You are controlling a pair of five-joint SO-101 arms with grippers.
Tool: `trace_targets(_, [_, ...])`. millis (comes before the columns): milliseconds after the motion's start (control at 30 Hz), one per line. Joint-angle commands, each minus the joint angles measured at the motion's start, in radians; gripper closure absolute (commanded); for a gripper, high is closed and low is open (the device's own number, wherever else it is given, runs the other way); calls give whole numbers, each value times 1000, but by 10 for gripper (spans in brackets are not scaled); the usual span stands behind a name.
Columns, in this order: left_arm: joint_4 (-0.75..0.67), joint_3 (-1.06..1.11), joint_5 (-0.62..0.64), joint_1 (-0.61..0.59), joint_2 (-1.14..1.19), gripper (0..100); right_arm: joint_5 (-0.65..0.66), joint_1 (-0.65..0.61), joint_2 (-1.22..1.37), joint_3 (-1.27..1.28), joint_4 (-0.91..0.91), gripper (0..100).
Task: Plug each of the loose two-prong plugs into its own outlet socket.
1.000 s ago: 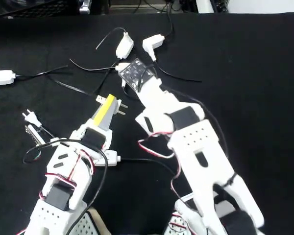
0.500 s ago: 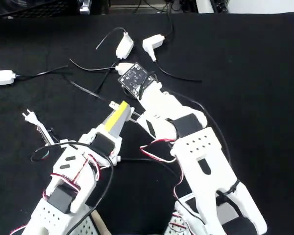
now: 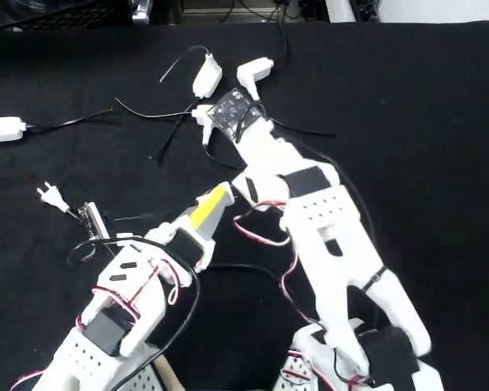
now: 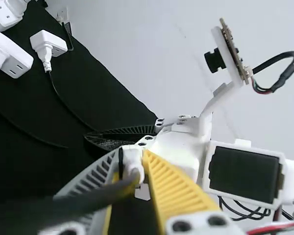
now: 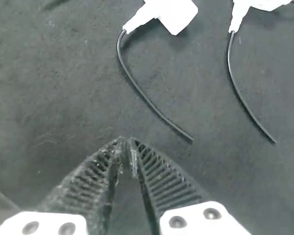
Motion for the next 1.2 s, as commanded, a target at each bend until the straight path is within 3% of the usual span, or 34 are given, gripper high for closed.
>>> trace_targets(0, [-9, 15, -11, 68, -12, 970, 2, 3, 19, -51, -23, 986])
trace_targets(200, [0, 15, -11, 73, -12, 970, 2, 5, 19, -51, -25, 986])
trace_targets(467, [86, 15, -14, 197, -12, 970, 2, 5, 19, -50, -25, 986])
trace_targets(933, [91, 15, -14, 41, -11, 970, 2, 11, 19, -47, -15, 982])
trace_targets(1167, [91, -25, -75, -59, -11, 970, -61, 21, 18, -79, 75, 768])
